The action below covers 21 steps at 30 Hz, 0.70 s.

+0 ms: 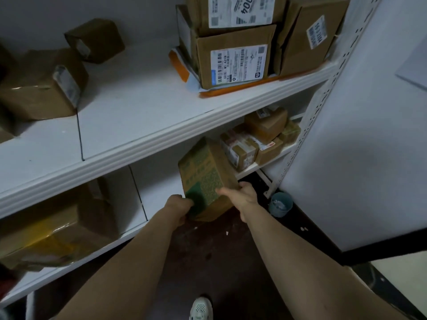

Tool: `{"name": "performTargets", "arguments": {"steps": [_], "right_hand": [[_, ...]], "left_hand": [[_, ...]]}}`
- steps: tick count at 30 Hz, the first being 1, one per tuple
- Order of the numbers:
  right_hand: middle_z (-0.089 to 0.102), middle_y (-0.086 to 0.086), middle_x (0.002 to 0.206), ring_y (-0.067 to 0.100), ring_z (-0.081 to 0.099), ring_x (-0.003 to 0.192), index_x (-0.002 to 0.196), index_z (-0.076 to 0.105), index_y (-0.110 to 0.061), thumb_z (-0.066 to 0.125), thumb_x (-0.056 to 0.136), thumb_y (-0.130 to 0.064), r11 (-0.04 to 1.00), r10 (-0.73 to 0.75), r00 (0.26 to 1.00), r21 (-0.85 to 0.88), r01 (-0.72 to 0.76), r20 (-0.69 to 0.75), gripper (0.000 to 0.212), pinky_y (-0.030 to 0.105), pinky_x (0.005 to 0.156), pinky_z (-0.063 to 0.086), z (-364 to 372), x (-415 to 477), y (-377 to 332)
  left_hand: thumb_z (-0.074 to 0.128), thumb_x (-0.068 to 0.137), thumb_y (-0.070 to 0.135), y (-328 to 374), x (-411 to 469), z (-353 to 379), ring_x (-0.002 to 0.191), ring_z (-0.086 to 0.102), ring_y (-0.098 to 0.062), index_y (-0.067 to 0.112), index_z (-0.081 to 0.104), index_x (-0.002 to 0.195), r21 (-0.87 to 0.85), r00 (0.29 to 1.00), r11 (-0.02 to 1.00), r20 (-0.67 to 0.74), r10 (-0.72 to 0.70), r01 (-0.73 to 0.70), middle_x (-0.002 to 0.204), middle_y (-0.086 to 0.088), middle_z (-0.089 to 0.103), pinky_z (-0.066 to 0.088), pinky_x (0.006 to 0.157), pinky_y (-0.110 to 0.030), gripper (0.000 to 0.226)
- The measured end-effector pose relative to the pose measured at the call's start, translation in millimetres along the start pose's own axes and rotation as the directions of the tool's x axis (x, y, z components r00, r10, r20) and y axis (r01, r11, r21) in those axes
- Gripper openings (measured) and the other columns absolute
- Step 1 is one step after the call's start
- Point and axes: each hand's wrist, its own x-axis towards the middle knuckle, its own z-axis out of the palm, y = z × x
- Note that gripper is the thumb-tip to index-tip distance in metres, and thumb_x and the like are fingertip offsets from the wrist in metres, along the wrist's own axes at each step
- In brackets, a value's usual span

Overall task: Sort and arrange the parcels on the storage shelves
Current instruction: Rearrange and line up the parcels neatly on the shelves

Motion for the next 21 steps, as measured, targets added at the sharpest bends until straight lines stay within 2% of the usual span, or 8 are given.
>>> {"name": "performTargets", "arguments": {"steps": [2, 4, 7, 9, 11, 14, 18, 21], "right_hand": [[0.036, 0.009, 0.137, 0.027, 0.044, 0.123, 0.143, 0.033, -0.01, 0.084, 0.071, -0.029, 0.979, -0.103, 0.992, -0.183, 0.089, -0.07, 0.091, 0.032, 0.099, 0.042, 9.7, 14.0, -5.0], [0.031, 0.01, 0.138, 0.028, 0.04, 0.127, 0.144, 0.031, -0.008, 0.085, 0.069, -0.028, 0.942, -0.184, 0.977, -0.304, 0.144, -0.11, 0.095, 0.034, 0.108, 0.039, 18.0, 28.1, -7.6], [0.026, 0.009, 0.139, 0.025, 0.031, 0.132, 0.145, 0.024, -0.006, 0.084, 0.07, -0.026, 0.884, -0.265, 0.959, -0.424, 0.199, -0.103, 0.098, 0.031, 0.113, 0.031, 29.3, 45.8, -6.7], [0.022, 0.009, 0.14, 0.024, 0.028, 0.131, 0.144, 0.023, -0.005, 0.084, 0.07, -0.025, 0.856, -0.297, 0.95, -0.468, 0.219, -0.099, 0.098, 0.031, 0.114, 0.029, 34.7, 55.3, -4.8], [0.02, 0.009, 0.141, 0.025, 0.027, 0.131, 0.143, 0.024, -0.004, 0.084, 0.069, -0.025, 0.848, -0.301, 0.947, -0.485, 0.213, -0.11, 0.098, 0.032, 0.113, 0.031, 39.3, 64.5, -1.9], [0.019, 0.01, 0.141, 0.026, 0.028, 0.131, 0.141, 0.027, -0.004, 0.084, 0.068, -0.026, 0.859, -0.302, 0.942, -0.47, 0.201, -0.15, 0.095, 0.033, 0.111, 0.035, 43.9, 75.0, -0.2], [0.024, 0.01, 0.138, 0.029, 0.036, 0.127, 0.141, 0.031, -0.01, 0.081, 0.07, -0.033, 0.879, -0.307, 0.936, -0.429, 0.209, -0.173, 0.09, 0.038, 0.105, 0.041, 38.9, 87.8, -8.7], [0.029, 0.008, 0.135, 0.028, 0.046, 0.113, 0.141, 0.039, -0.027, 0.072, 0.079, -0.037, 0.949, -0.225, 0.962, -0.258, 0.18, -0.155, 0.071, 0.036, 0.099, 0.043, 29.8, 93.6, -15.5]], "left_hand": [[0.051, 0.094, 0.002, 8.0, 16.5, 0.9, 0.106, 0.055, -0.033, 0.003, 0.047, 0.134, 0.009, 1.0, 1.0, 0.008, 0.02, -0.02, 0.132, -0.023, 0.051, 0.044, 0.077, -0.033, 0.041], [0.049, 0.096, 0.008, 17.9, 32.9, 3.5, 0.094, 0.054, -0.029, 0.006, 0.061, 0.102, -0.015, 0.999, 0.999, 0.017, 0.038, -0.037, 0.119, -0.022, 0.057, 0.044, 0.077, -0.034, 0.014], [0.047, 0.097, 0.012, 32.4, 49.1, 10.7, 0.096, 0.052, -0.029, 0.014, 0.053, 0.074, -0.065, 0.996, 0.997, 0.07, 0.051, -0.046, 0.105, -0.013, 0.055, 0.043, 0.078, -0.034, 0.024], [0.047, 0.097, 0.013, 39.1, 60.1, 16.3, 0.099, 0.052, -0.027, 0.015, 0.055, 0.077, -0.108, 0.993, 0.993, 0.101, 0.059, -0.048, 0.106, -0.011, 0.054, 0.043, 0.079, -0.033, 0.021], [0.049, 0.097, 0.018, 45.6, 65.1, 21.6, 0.097, 0.051, -0.025, 0.012, 0.06, 0.098, -0.145, 0.987, 0.987, 0.132, 0.09, -0.07, 0.106, -0.009, 0.054, 0.042, 0.081, -0.032, 0.013], [0.052, 0.097, 0.022, 50.3, 81.2, 28.1, 0.1, 0.053, -0.022, 0.015, 0.054, 0.13, -0.139, 0.974, 0.985, 0.184, 0.129, -0.104, 0.11, -0.004, 0.056, 0.043, 0.088, -0.034, 0.034], [0.053, 0.097, 0.024, 58.2, 97.9, 33.4, 0.108, 0.055, -0.023, 0.018, 0.047, 0.138, -0.126, 0.964, 0.98, 0.197, 0.179, -0.156, 0.119, -0.004, 0.058, 0.045, 0.092, -0.035, 0.042], [0.051, 0.097, 0.024, 59.0, 108.6, 34.7, 0.119, 0.052, -0.033, 0.004, 0.048, 0.135, -0.079, 0.986, 0.988, 0.084, 0.143, -0.136, 0.133, -0.018, 0.053, 0.044, 0.101, -0.04, 0.043]]}}
